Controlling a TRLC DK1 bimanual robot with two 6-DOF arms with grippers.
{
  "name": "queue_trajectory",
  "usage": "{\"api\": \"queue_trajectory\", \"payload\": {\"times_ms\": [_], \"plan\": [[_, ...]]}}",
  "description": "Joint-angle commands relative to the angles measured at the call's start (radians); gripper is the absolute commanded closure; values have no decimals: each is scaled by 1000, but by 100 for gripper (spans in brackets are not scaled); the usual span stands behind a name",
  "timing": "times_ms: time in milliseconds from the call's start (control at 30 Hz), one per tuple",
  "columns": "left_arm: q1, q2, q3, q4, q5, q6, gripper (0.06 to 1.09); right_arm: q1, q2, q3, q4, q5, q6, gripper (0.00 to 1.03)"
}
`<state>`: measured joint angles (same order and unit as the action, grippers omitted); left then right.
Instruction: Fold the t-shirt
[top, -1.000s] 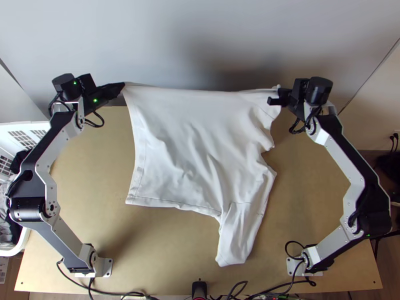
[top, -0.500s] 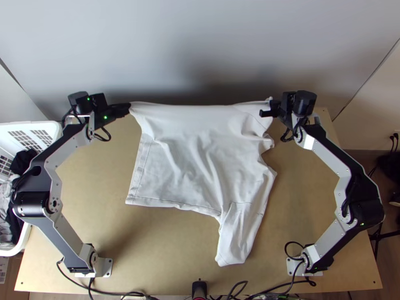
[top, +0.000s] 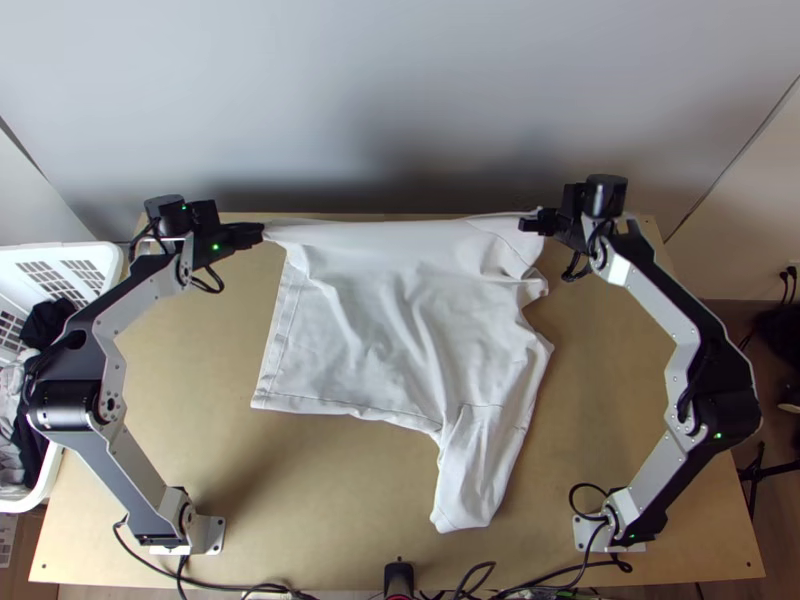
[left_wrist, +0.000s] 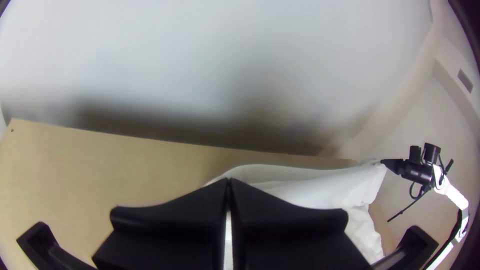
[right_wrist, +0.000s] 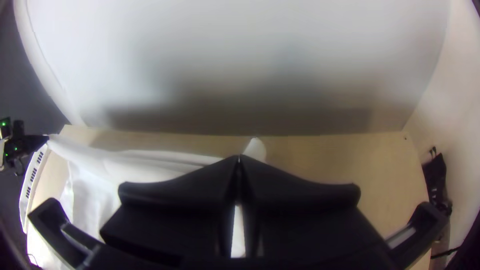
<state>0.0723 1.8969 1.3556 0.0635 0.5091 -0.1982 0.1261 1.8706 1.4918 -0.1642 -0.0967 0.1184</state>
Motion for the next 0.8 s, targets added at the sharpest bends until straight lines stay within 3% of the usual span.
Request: {"api": "queue_trajectory", "payload": {"times_ms": [0, 267, 467, 767], "plan": [[3, -15, 39, -110, 29, -23, 105, -8, 44, 154, -270, 2, 50, 100], [-3, -19, 83, -255, 34, 8, 105, -9, -19, 162, -322, 2, 56, 100], [-9, -21, 86, -370, 39, 60, 105, 6, -73, 148, -437, 0, 56, 100], [-12, -12, 86, -473, 39, 120, 105, 40, -180, 21, -497, 0, 32, 100]]}}
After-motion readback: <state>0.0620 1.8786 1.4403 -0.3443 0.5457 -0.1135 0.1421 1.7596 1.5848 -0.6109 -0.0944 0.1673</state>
